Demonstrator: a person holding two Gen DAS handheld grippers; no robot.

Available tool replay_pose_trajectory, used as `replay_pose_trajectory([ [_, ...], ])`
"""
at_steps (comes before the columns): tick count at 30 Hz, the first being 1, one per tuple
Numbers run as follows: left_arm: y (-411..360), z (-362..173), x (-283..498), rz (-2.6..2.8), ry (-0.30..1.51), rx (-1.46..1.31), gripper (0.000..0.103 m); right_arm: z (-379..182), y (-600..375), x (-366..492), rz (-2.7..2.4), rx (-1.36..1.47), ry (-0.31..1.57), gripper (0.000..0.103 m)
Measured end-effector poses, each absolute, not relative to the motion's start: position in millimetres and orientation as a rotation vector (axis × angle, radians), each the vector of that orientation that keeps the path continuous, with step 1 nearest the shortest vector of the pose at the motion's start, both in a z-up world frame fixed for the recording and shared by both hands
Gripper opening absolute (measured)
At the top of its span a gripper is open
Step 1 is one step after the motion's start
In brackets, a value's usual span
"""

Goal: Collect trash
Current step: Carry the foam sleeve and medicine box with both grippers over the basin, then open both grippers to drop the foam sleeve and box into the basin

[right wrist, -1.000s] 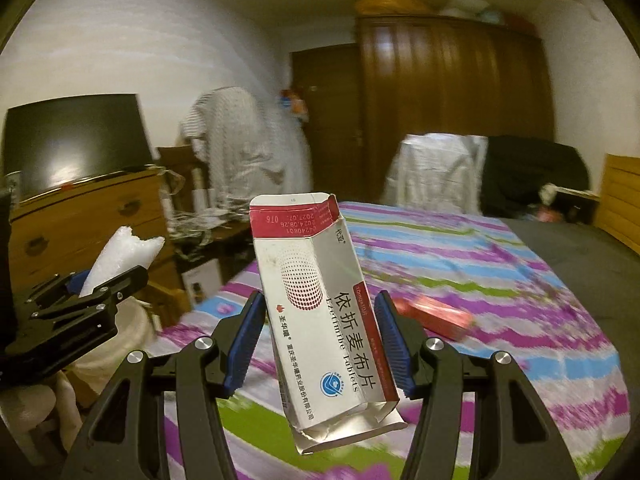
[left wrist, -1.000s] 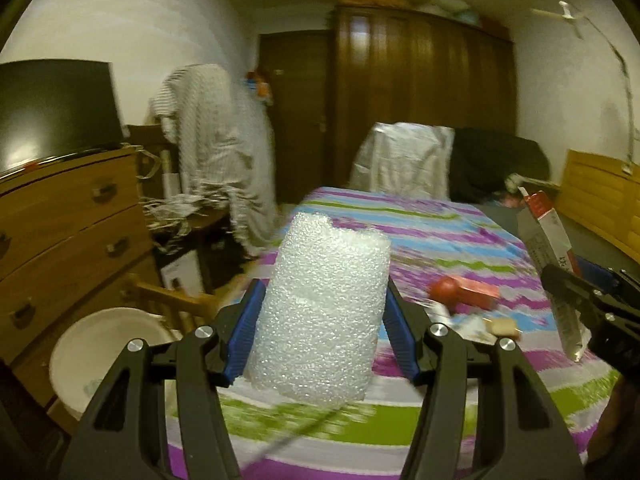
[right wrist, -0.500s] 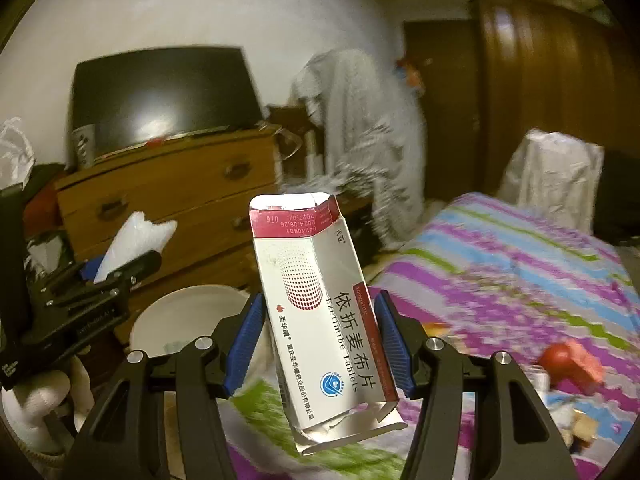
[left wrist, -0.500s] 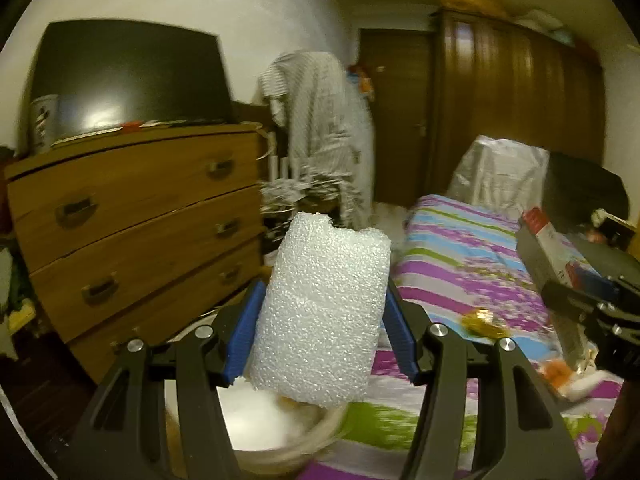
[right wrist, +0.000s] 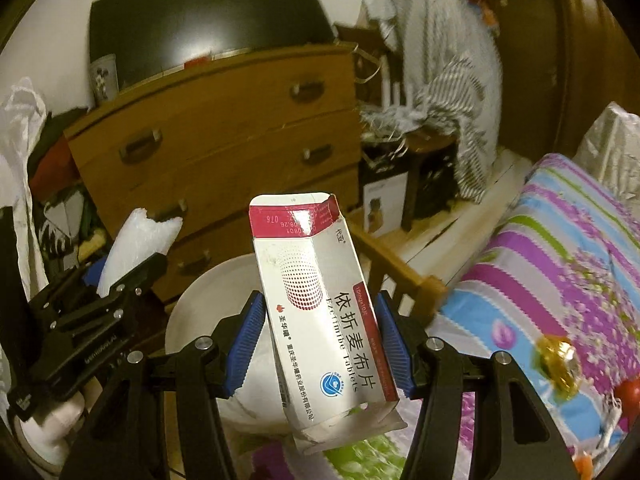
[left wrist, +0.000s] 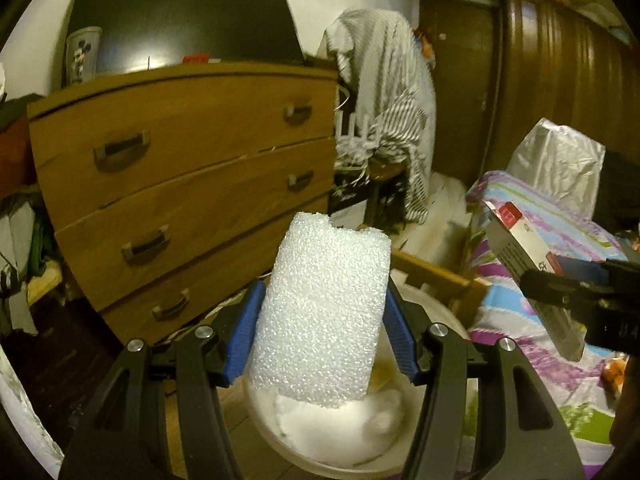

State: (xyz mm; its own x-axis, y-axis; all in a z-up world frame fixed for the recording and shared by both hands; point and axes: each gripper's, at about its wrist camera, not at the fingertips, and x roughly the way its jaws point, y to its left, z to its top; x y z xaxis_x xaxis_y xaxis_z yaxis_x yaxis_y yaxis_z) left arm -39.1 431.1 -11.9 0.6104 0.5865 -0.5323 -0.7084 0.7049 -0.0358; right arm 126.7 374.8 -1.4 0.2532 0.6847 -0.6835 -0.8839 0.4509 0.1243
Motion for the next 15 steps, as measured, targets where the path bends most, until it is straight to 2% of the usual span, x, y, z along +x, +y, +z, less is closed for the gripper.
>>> replay_pose_trajectory([
  [6, 455, -36, -39, 0.774, 0.571, -0.290, 0.056, -29, 416, 133, 1.093, -0.361, 0.819, 0.058],
  [15, 467, -50, -35, 0.762, 0.593, -0.312, 0.056, -48, 416, 139, 1.097, -0.373, 0.844, 0.059],
])
